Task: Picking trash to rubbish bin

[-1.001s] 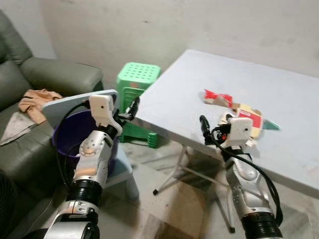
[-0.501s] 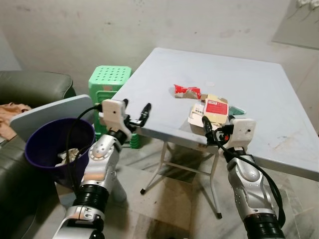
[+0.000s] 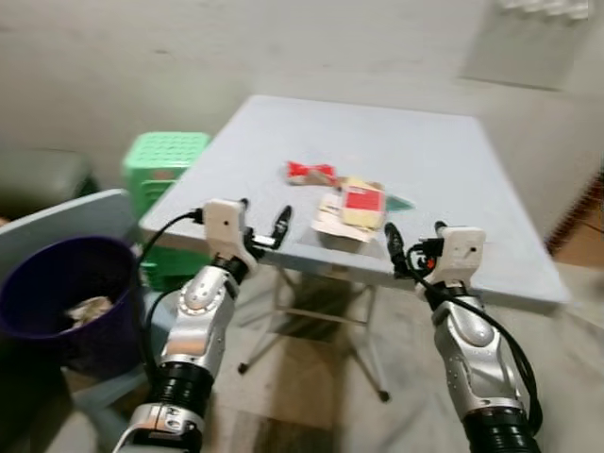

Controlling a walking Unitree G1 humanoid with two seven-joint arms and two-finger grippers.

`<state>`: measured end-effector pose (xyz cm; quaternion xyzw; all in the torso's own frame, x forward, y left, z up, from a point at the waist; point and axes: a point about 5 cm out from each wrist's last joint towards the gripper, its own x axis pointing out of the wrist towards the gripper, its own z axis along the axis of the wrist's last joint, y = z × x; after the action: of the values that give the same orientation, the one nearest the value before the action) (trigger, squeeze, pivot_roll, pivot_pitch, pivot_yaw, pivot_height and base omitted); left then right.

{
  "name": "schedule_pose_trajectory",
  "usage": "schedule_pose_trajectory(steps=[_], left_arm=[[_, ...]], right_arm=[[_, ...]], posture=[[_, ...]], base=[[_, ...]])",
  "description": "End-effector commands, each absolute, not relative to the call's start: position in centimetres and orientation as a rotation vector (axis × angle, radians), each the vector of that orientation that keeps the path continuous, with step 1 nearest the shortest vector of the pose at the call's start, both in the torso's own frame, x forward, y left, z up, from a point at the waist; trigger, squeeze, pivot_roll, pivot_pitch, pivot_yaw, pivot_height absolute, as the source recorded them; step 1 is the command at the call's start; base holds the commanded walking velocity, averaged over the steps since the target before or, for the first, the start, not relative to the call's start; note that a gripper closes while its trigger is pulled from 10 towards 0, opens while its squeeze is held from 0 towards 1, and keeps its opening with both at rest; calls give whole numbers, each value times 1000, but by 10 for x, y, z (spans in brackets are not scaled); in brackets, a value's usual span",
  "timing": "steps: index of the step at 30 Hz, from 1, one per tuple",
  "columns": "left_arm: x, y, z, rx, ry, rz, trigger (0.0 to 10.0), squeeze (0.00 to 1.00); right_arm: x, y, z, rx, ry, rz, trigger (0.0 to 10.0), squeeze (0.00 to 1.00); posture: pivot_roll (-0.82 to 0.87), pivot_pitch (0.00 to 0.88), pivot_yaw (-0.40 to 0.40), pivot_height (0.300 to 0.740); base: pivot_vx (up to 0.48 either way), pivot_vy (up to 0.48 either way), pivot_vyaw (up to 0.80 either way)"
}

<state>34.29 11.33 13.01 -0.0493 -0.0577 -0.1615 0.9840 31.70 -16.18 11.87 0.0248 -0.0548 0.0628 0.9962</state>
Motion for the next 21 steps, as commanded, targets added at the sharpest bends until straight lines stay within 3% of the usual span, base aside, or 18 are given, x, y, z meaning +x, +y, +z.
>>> schedule_pose_trajectory(steps=[1, 11, 18, 21], left_arm=[[341, 109, 129, -52, -120, -324, 10000, 0], [341, 114, 117, -79, -38, -161, 10000, 0], [337, 114, 117, -108, -48, -195, 10000, 0], [324, 118, 121, -99, -129, -236, 10000, 0]], right_arm=[[317, -159, 125, 42, -143, 149, 10000, 0], [306, -143, 120, 30, -137, 241, 10000, 0], [301, -145, 118, 48, -142, 210, 10000, 0], [291, -150, 119, 57, -171, 176, 10000, 0]], posture=[[21, 19, -20, 715], [19, 19, -15, 715], [22, 16, -18, 715], [20, 12, -15, 715]], base=[[0, 0, 0], [0, 0, 0], [0, 0, 0], [0, 0, 0]])
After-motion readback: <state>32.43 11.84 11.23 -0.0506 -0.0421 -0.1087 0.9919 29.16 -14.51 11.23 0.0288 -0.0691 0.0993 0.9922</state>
